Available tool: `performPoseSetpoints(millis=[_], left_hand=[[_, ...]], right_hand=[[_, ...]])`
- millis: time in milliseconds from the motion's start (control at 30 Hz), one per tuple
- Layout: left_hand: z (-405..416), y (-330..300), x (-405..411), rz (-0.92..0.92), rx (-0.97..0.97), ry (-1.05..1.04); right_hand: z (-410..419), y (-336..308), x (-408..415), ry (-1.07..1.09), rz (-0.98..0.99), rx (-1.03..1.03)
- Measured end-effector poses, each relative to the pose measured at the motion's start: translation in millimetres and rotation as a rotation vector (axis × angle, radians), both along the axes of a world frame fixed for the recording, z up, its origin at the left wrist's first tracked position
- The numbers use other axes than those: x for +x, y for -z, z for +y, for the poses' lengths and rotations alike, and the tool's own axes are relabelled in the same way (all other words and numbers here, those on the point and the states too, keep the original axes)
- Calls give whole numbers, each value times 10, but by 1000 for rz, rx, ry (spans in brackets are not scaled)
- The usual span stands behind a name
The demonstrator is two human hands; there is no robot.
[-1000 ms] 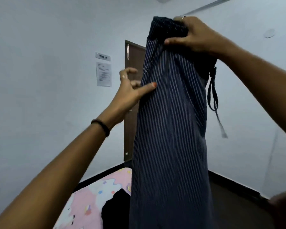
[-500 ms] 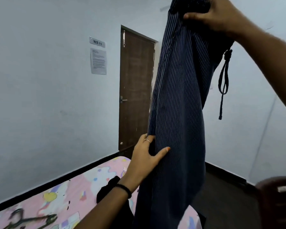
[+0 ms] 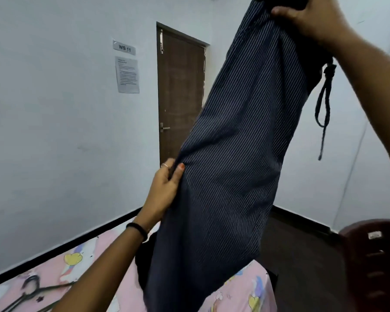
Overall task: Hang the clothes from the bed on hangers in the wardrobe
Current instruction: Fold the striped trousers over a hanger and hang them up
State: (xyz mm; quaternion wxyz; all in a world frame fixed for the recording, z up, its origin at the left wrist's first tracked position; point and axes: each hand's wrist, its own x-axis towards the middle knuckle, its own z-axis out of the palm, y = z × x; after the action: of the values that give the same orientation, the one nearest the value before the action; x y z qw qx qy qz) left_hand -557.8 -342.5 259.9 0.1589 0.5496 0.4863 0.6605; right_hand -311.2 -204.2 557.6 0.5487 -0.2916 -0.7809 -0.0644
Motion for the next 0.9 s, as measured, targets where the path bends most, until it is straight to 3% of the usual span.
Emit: performPoseSetpoints(millis=[100,233,333,433,633,900], left_hand=[[-66,-74,-41,-68,-161,107],[-163,-144,11,142,-599,352],[-245,-175,160,45,-725,528],[-287,-197,275,-175,-616,623],[-316,-465,350,-559,-461,672],[-420,-600,420,-642,-400,685]], right_hand=[[48,-44,-65,46,29,3],[-9,-39,-235,91,-28,-7],[-31,19,-379,76,-65,-11],[55,190,-481,198,-171,-19],[93,910,-697,316,-601,-210],[141,1867,-655,180,-806,-542]])
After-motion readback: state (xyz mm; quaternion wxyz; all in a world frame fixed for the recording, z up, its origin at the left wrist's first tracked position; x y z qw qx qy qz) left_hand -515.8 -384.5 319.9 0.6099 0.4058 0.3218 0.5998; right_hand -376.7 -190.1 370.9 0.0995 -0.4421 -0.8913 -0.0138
